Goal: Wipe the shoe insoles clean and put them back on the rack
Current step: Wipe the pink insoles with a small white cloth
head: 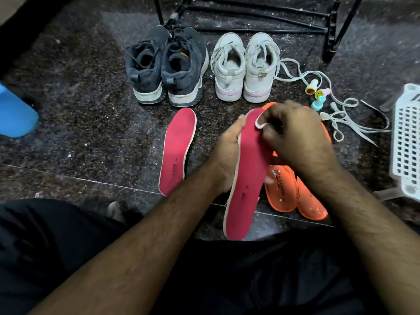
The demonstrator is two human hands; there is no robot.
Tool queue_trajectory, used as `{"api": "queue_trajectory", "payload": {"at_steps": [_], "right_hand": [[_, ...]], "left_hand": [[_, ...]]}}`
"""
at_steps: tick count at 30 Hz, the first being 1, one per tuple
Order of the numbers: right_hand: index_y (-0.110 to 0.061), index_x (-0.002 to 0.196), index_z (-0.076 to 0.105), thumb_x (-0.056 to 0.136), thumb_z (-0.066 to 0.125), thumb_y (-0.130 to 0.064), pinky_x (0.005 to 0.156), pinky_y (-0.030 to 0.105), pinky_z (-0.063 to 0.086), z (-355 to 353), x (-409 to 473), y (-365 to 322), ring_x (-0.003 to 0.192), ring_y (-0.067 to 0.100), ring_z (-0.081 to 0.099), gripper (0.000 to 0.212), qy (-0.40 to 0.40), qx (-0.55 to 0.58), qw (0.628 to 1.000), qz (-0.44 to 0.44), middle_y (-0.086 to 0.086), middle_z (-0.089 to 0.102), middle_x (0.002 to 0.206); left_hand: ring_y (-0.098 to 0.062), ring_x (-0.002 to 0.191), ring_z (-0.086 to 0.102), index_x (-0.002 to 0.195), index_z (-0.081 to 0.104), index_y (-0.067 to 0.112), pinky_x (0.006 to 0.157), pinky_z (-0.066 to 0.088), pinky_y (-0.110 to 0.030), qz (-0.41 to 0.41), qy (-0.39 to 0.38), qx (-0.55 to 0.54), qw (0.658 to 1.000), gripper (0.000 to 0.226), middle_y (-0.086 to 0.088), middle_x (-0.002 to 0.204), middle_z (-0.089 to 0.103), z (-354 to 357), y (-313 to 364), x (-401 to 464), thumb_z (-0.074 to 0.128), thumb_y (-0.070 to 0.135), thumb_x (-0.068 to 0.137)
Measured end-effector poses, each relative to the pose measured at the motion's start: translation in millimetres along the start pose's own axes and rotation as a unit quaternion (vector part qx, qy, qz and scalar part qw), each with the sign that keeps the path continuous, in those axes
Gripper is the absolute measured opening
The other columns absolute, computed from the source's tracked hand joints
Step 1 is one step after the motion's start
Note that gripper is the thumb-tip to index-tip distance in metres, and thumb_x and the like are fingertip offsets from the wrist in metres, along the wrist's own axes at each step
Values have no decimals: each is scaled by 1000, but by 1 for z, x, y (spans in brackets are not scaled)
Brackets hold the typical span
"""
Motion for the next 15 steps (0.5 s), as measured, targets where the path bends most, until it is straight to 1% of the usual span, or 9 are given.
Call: {"api": "queue_trajectory", "payload": {"at_steps": [2, 4, 6, 7, 8, 9, 11, 13, 15], "right_hand": [[-16, 91, 73, 79, 64, -8, 75, 16, 33, -5, 3, -1, 82, 15, 56, 17, 31, 21, 999, 5, -5, 54, 84], [-17, 91, 71, 79, 64, -13, 81, 26, 42, 5, 2, -17, 83, 17, 59, 15, 5, 42, 999, -33, -1, 62, 86], [-16, 87, 71, 77, 65, -11, 80, 30, 44, 23, -8, -36, 80, 20, 61, 13, -68, 53, 993, -84, 3, 65, 85], [-16, 86, 71, 76, 66, -8, 77, 27, 45, 31, -12, -39, 76, 18, 60, 14, -106, 62, 989, -87, 2, 65, 83], [-17, 85, 72, 75, 67, -5, 74, 23, 46, 34, -14, -36, 71, 16, 59, 16, -132, 68, 986, -72, 1, 65, 82], [-17, 85, 73, 76, 66, -3, 71, 16, 45, 33, -13, -28, 67, 15, 59, 18, -134, 68, 987, -47, -1, 65, 82], [-17, 86, 73, 76, 65, -3, 67, 9, 39, 18, -8, -11, 70, 18, 62, 19, -74, 43, 996, -10, -2, 61, 84], [-16, 89, 73, 77, 65, -5, 73, 17, 35, 1, -2, -1, 81, 23, 61, 18, 2, 11, 1000, 11, 0, 58, 85], [-16, 91, 72, 79, 66, -8, 76, 21, 37, -3, 0, -6, 84, 21, 60, 16, 25, 33, 999, 7, 0, 60, 86]], "left_hand": [[-28, 67, 72, 109, 65, 21, 46, 56, -48, -5, -19, 11, 1000, 63, -4, 84, 75, 6, -4, -1, 20, 64, 100], [-29, 70, 70, 113, 63, 21, 54, 57, -50, 6, -2, -5, 1000, 65, -6, 90, 74, 0, 0, 1, 21, 68, 99], [-29, 73, 69, 102, 68, 17, 70, 57, -44, 31, 44, -45, 998, 68, -9, 88, 73, -10, 11, -1, 24, 68, 99], [-26, 69, 69, 92, 69, 14, 68, 58, -36, 49, 61, -77, 994, 67, -9, 80, 72, -14, 17, -2, 25, 65, 101], [-24, 62, 68, 83, 68, 13, 61, 58, -30, 66, 70, -97, 991, 67, -8, 72, 70, -17, 22, -3, 26, 61, 102], [-24, 59, 66, 81, 66, 13, 57, 56, -30, 76, 75, -92, 990, 66, -7, 68, 68, -19, 25, -2, 26, 61, 102], [-28, 60, 63, 90, 66, 16, 56, 55, -40, 58, 68, -33, 995, 67, -8, 71, 67, -15, 20, -2, 24, 68, 99], [-27, 64, 65, 100, 68, 18, 51, 56, -47, 20, 32, 8, 999, 69, -7, 77, 70, -7, 7, 0, 24, 71, 96], [-25, 67, 66, 106, 67, 21, 53, 57, -48, 5, 16, 15, 1000, 67, -4, 82, 73, -2, -1, 0, 22, 71, 96]]}}
Point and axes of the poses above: each hand's wrist, its own x-axis towards the middle knuckle, its own z-axis out of the palm, y = z × x, the point moved 10 cm from there along x, towards the middle knuckle
